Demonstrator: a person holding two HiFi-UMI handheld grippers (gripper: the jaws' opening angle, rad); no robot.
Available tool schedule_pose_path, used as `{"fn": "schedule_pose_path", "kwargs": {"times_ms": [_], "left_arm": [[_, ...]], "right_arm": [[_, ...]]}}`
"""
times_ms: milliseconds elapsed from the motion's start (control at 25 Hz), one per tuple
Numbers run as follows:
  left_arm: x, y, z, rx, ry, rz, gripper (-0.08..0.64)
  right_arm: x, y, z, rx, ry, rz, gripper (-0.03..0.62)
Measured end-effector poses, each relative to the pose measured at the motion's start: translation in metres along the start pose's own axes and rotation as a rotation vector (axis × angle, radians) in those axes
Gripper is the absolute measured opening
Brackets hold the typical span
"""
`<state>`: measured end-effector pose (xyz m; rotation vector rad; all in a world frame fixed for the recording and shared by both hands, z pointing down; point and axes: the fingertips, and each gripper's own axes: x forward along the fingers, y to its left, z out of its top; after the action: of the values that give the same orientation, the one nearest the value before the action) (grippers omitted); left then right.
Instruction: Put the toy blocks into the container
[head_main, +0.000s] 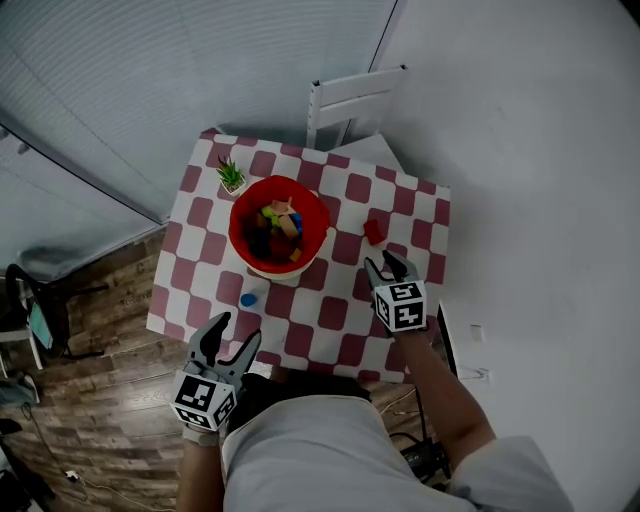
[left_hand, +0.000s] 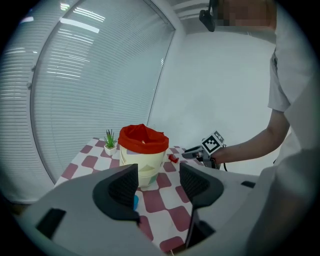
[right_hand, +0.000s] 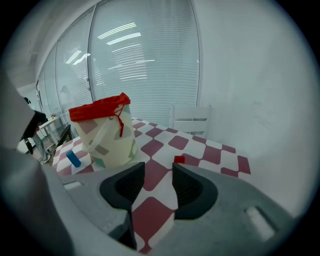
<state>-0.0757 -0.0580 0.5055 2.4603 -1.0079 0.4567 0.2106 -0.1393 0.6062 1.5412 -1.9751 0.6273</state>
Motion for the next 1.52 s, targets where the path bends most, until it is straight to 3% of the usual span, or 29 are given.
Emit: {"fn": "schedule_pose_path", "kwargs": {"times_ms": [520, 920, 1520], "left_arm": [[-0.001, -0.030, -0.017, -0.069, 0.023, 0.169, 0.241], [-0.012, -0.040, -0.032, -0.068, 0.081, 0.287, 0.241], [-0.024, -0.038, -0.038, -0.082, 0.076, 0.331, 0.241]], "right_arm": [[0.059, -0.053, -0.043, 0.009, 0.077, 0.010, 0.167], [0.087, -0.060, -0.043, 0.001, 0.067, 0.038, 0.169], [0.090, -0.060, -0.038, -0.028, 0.052, 0.030, 0.152]]}}
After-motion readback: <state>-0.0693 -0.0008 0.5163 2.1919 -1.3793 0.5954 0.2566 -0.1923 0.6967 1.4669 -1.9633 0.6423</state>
